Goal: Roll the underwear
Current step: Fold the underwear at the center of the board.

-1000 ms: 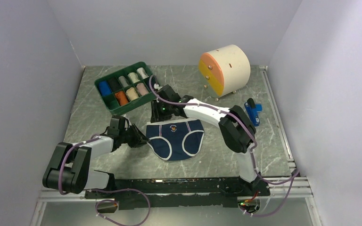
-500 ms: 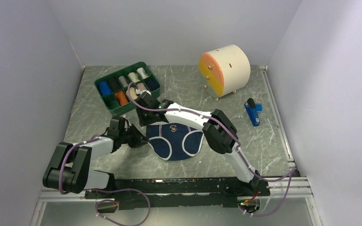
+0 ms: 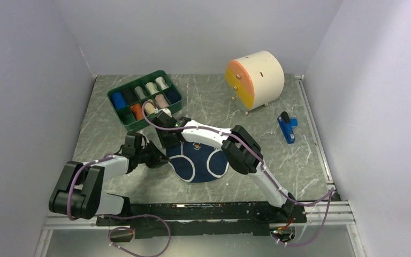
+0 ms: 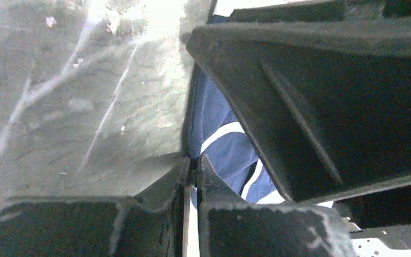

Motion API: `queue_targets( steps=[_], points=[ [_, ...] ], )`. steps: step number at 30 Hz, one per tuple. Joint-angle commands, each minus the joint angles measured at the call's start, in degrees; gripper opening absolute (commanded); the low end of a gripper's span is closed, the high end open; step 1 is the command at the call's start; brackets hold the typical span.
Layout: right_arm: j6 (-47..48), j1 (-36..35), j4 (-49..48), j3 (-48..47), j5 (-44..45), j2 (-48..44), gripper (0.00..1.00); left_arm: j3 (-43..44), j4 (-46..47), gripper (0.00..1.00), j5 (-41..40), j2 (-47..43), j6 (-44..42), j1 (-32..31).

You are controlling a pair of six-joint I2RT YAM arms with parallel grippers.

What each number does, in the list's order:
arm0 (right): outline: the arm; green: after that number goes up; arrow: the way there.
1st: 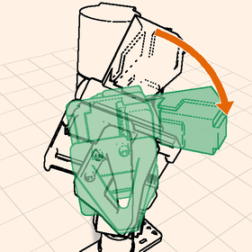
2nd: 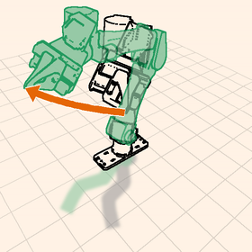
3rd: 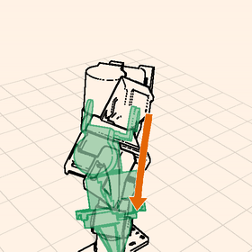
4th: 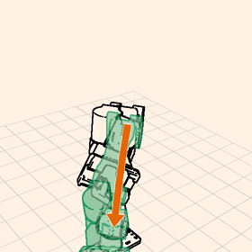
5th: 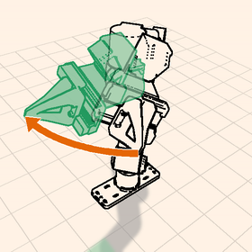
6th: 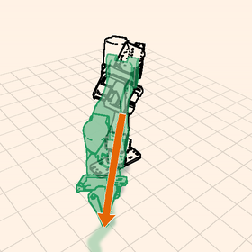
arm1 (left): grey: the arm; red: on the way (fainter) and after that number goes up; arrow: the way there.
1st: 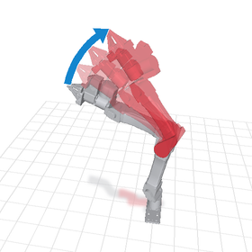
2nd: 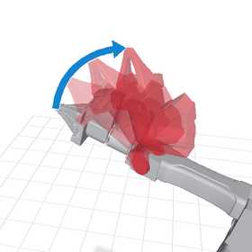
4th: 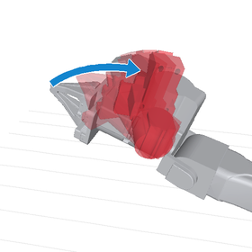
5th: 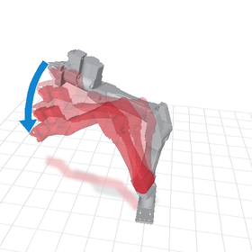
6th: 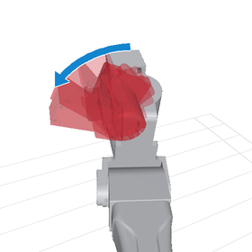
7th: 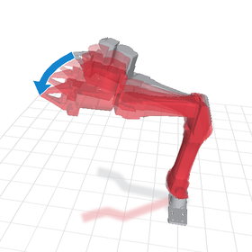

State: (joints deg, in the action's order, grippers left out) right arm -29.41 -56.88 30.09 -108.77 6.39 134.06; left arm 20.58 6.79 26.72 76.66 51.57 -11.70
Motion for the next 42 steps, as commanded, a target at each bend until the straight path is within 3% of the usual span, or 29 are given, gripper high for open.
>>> queue_targets(
  steps=[1, 17, 24, 31, 37, 42],
  points=[
    [1.2, -0.6, 2.0, -5.0, 4.1, 2.6, 0.35, -0.2, 1.2, 0.05, 0.4, 0.2, -1.3, 0.2],
    [3.0, -4.5, 8.8, -9.4, 16.6, 9.0, 0.28, 0.6, -1.0, 0.05, -0.7, -1.2, -2.4, 0.2],
    [3.8, -5.7, 10.2, -12.0, 20.4, 11.0, 0.14, 0.6, -0.9, 0.05, -0.7, -1.5, -2.5, 0.2],
    [3.4, -5.6, 10.8, -13.9, 19.8, 11.9, 0.00, 0.6, -2.0, 0.05, -1.5, -2.5, -2.7, 0.2],
    [1.9, -3.9, 10.0, -15.3, 13.8, 8.7, 0.00, 2.4, -4.0, 0.05, -1.3, -4.9, -3.5, 0.2],
    [0.5, -1.2, 3.7, -8.6, 6.9, 0.7, 0.00, 5.2, -8.6, 0.05, -1.5, -9.0, -5.0, 0.1]
  ],
)
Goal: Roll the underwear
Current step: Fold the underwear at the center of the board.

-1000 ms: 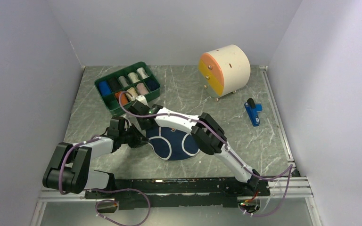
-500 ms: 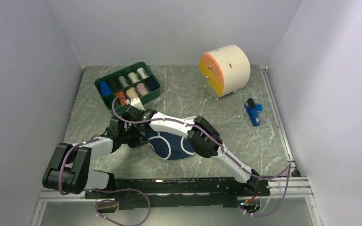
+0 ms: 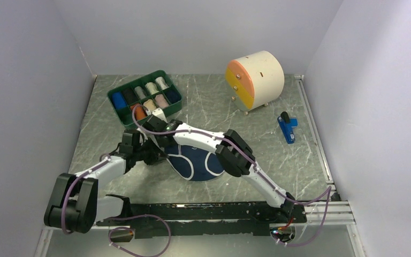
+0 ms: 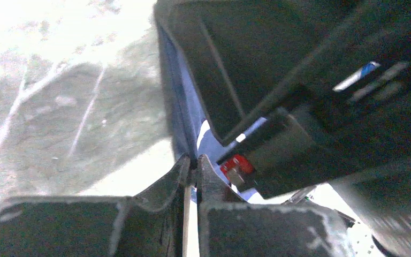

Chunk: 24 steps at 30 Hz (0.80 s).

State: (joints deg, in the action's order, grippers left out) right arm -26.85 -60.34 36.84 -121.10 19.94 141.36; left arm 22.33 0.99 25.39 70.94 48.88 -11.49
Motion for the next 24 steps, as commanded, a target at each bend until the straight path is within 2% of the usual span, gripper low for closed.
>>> queue_targets(
  steps=[1, 8, 13, 17, 21, 24],
  points=[
    [-2.6, 2.9, -4.4, 5.8, -8.1, -8.2, 0.00, 3.8, -3.1, 0.05, 0.2, -3.7, -2.4, -0.1],
    [-6.0, 7.4, -12.5, 16.7, -17.2, -17.2, 0.00, 4.1, -2.2, 0.05, 2.3, -5.2, -1.7, -0.7],
    [-8.3, 11.1, -18.7, 24.7, -24.4, -22.8, 0.00, 7.5, -2.9, 0.05, 0.9, -4.0, -2.0, -5.4],
    [-8.7, 13.3, -20.5, 28.5, -25.5, -25.7, 0.00, 11.1, -8.7, 0.05, -5.3, -3.5, -2.5, -8.9],
    [-9.2, 15.3, -22.5, 32.6, -27.7, -27.9, 0.00, 10.3, -6.2, 0.05, -4.0, -4.4, -1.1, -9.6],
    [-9.4, 16.8, -24.9, 35.9, -30.0, -30.0, 0.00, 11.6, -5.2, 0.05, -4.6, -3.8, 0.0, -12.5]
  ],
)
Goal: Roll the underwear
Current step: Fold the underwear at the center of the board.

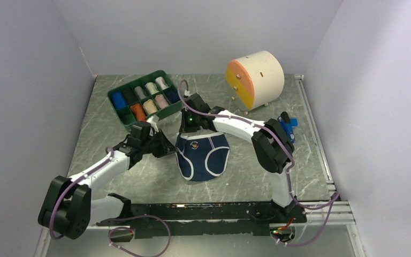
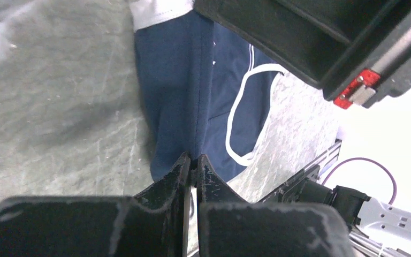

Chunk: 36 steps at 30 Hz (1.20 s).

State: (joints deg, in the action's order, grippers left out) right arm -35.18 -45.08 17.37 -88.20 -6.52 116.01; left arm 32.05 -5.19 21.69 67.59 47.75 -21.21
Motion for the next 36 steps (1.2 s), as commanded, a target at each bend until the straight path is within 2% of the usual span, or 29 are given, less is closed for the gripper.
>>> queue_targets(
  steps=[1, 8, 18, 28, 36],
  points=[
    [-1.2, 2.1, -6.3, 4.3, -4.4, -5.4, 0.00, 2.6, 1.2, 0.05, -1.1, 0.3, 1.5, -4.0],
    [-2.6, 8.6, -13.0, 14.3, -11.3, -11.5, 0.00, 8.3, 3.5, 0.05, -4.3, 6.9, 5.5, -12.8],
    [0.3, 18.6, -15.6, 23.9, -19.1, -17.1, 0.00, 18.3, 7.5, 0.05, -8.4, 20.3, 9.7, -23.2],
    [8.9, 23.5, -10.1, 22.7, -18.7, -13.9, 0.00, 29.6, 8.2, 0.05, -10.5, 35.0, 12.8, -27.5],
    [12.6, 24.4, -6.2, 20.1, -15.4, -10.8, 0.00, 34.2, 9.3, 0.05, -9.6, 41.1, 14.0, -28.4]
  ],
)
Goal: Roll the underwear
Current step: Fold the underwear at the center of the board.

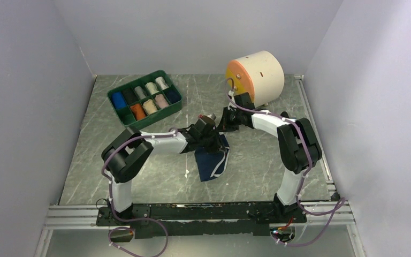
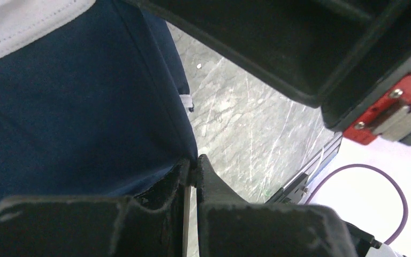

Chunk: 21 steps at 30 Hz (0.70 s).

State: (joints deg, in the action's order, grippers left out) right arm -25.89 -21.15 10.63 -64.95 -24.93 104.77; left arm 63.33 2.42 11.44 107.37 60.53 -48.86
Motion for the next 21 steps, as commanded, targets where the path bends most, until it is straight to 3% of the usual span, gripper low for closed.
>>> queue_targets(
  steps=[1, 15, 21],
  points=[
    [3.5, 0.5, 0.8, -3.3, 3.8, 0.5, 0.00, 3.4, 1.6, 0.05, 0.7, 1.8, 1.2, -0.7],
    [4.6, 0.8, 4.4, -6.0, 9.3, 2.7, 0.01, 6.8, 1.3, 0.07, 0.5, 6.3, 1.6, -0.8],
    [5.9, 0.8, 7.2, -8.0, 8.6, 2.5, 0.24, 6.3, 2.1, 0.29, 0.5, 5.9, 1.6, -0.7]
  ],
)
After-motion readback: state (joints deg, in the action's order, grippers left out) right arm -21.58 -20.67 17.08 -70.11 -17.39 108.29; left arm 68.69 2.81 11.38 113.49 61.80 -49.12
